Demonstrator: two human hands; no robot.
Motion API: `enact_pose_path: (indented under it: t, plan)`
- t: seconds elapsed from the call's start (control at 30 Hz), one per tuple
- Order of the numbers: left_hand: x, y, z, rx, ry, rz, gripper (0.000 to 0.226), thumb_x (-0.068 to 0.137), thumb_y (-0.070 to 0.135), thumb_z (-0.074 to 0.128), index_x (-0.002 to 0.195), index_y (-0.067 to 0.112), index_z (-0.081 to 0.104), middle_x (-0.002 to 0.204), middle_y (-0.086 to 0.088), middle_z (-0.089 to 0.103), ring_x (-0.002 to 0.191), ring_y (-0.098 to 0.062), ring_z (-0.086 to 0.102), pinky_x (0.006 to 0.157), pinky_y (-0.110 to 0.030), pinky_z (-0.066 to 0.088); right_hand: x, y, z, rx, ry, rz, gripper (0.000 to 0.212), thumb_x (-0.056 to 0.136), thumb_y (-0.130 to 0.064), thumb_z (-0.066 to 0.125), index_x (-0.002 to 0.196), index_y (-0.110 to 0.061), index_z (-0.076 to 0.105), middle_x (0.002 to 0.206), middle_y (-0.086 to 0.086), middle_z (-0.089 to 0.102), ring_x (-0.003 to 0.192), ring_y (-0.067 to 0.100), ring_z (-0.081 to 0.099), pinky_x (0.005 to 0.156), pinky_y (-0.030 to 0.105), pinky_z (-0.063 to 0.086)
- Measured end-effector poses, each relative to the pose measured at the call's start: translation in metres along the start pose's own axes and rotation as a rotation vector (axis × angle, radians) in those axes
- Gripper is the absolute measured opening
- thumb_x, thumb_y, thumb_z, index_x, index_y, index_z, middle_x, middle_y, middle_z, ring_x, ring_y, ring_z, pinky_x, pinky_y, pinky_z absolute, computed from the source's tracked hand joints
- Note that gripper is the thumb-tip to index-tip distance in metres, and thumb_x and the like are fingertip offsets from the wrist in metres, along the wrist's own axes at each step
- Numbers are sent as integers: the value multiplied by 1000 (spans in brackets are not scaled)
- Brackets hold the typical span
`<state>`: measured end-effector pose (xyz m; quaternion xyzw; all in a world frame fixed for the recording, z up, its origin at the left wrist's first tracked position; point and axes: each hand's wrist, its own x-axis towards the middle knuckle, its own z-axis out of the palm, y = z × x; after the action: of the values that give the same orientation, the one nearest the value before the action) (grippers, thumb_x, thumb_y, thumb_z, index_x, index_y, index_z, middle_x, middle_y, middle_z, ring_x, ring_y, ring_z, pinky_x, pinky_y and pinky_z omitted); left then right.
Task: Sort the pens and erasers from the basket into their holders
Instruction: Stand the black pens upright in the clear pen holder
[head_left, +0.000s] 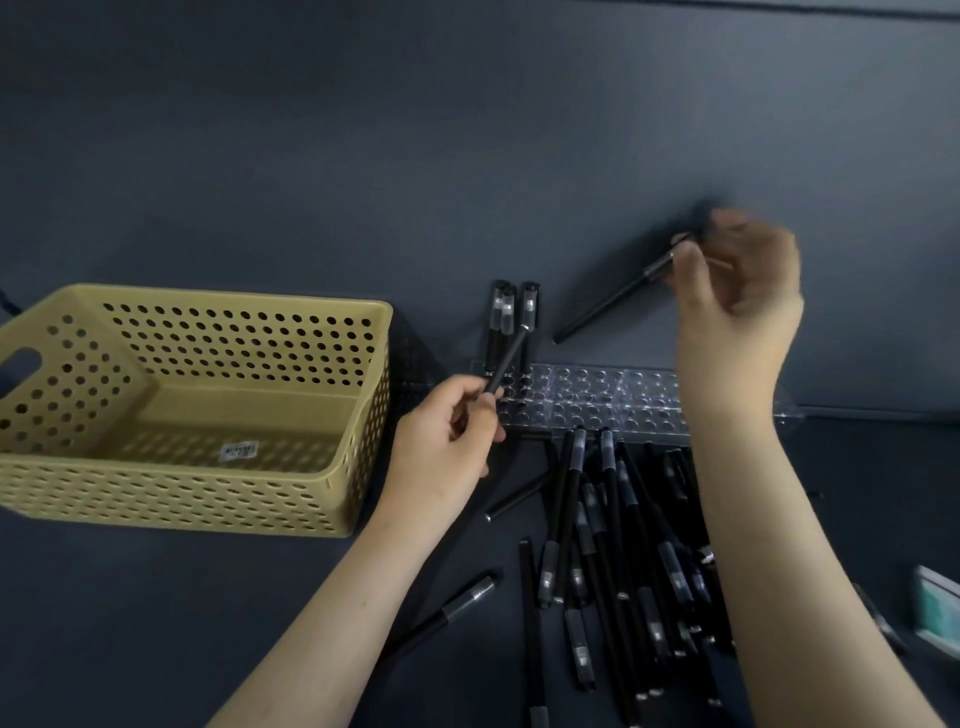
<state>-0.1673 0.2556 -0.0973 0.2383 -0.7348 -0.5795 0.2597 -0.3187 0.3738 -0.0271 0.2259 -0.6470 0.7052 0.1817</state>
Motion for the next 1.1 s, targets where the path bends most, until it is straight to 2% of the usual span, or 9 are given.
enact_pose_path:
  t: [0.17,0.3,0.5,0.6,0.73,0.83,0.9,1.0,1.1]
  plan:
    - [1,-1,0,-45,17,15,19,99,24,49,110,28,63,71,6,64,47,-14,52,38,-22,37,-8,1,8,-132,-134,-158,14,92,-6,59,101,-16,57,90,-5,65,82,-1,63,76,12,47]
    - [2,-3,0,-57,25,50,22,99,26,47,113,28,63,67,4,61,45,-10,46,42,-18,34,-11,4,11,-157,-201,-202,13,92,-4,60,103,-12,61,94,3,67,83,6,64,79,17,49]
    - [2,-4,2,-62,26,53,19,98,27,48,110,22,61,65,6,60,45,-9,44,43,-18,34,-13,13,14,-211,-268,-247,13,91,-5,62,103,-8,64,95,1,66,84,6,64,82,19,51]
    - [2,-3,3,-75,39,56,14,98,25,48,100,21,61,65,5,62,46,-10,44,43,-18,34,-13,21,17,-278,-353,-325,14,90,-6,63,103,-7,68,100,4,66,82,8,64,79,20,53]
    - [2,0,5,-152,54,-2,18,100,13,44,107,13,60,67,3,62,48,-12,46,43,-19,35,-16,33,18,-386,-442,-413,20,93,-11,60,109,-7,71,103,3,60,74,7,57,71,21,52]
    - [0,10,8,-284,60,-14,23,99,7,44,114,10,60,72,-1,62,52,-12,51,42,-22,38,-15,28,16,-343,-481,-347,23,93,-14,60,114,-11,70,98,-1,59,71,3,53,69,13,45]
    - [-2,17,10,-288,44,23,23,97,13,50,113,22,65,75,2,64,55,-11,53,43,-24,39,-12,16,14,-232,-489,-189,22,93,-17,62,114,-16,69,92,-4,61,71,2,54,71,12,44]
    - [1,23,12,-195,-3,107,23,89,27,62,103,43,69,80,8,67,59,-5,52,49,-20,41,-6,1,7,-85,-601,79,15,89,-20,69,103,-19,70,83,-9,65,66,3,55,71,22,50]
    - [6,24,17,-179,15,128,22,84,25,69,101,38,71,80,11,66,67,0,56,64,-20,45,-2,-5,-3,-81,-728,183,3,85,-9,71,87,-9,69,72,3,66,60,9,58,67,29,53]
